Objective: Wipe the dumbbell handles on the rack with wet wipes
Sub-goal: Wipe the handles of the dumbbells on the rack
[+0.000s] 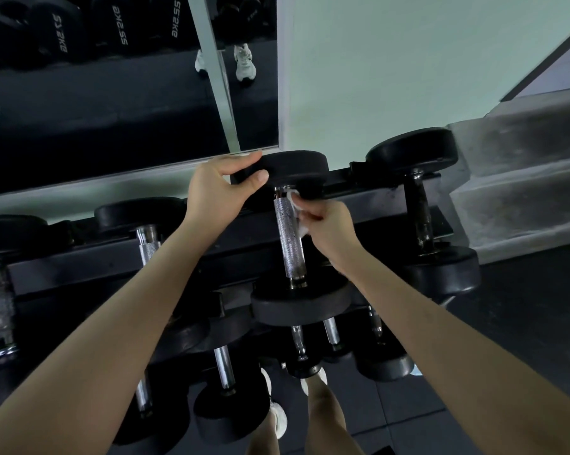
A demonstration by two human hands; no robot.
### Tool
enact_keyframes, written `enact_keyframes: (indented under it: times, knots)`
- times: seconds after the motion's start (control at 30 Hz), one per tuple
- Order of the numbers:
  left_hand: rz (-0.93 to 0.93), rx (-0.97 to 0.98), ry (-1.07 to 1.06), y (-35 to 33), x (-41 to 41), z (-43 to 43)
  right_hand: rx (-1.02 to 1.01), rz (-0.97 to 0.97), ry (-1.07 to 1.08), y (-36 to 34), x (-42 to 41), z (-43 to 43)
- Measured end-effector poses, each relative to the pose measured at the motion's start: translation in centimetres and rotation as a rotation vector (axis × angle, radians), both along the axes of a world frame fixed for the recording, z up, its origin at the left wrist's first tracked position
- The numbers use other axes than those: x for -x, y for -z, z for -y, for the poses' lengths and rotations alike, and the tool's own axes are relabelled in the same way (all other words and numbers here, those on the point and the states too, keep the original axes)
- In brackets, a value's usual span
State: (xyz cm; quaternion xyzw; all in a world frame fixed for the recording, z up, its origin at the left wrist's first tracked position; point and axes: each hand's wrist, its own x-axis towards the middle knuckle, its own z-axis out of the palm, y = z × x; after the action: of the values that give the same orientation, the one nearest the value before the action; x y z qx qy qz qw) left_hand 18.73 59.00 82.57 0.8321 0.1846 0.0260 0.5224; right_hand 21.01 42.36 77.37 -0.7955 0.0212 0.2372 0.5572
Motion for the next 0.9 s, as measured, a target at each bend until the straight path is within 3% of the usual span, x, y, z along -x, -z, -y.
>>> enact_keyframes:
  times: [0.23, 0.33, 0.4, 0.67, 0.9]
  knots:
    - [0.014, -0.018, 0.014, 0.2, 0.2, 0.0, 0.289, 0.068, -0.519, -1.8, 3.2, 4.1]
    - [0.002, -0.025, 0.019, -0.1, 0.1, 0.0, 0.262, 0.093, -0.292, -2.0, 1.2, 3.8]
    - [-0.014, -0.026, 0.014, -0.4, 0.0, 0.1, 0.122, 0.030, -0.111, -1.1, 0.8, 2.9]
    - [-0.112, -0.072, -0.005, 0.0, -0.7, 0.2, -0.335, -0.358, 0.068, 1.1, 1.4, -0.1]
    - [-0.106, -0.061, -0.020, -0.1, -1.3, 0.3, -0.250, -0.373, 0.190, 0.9, 1.5, -0.9]
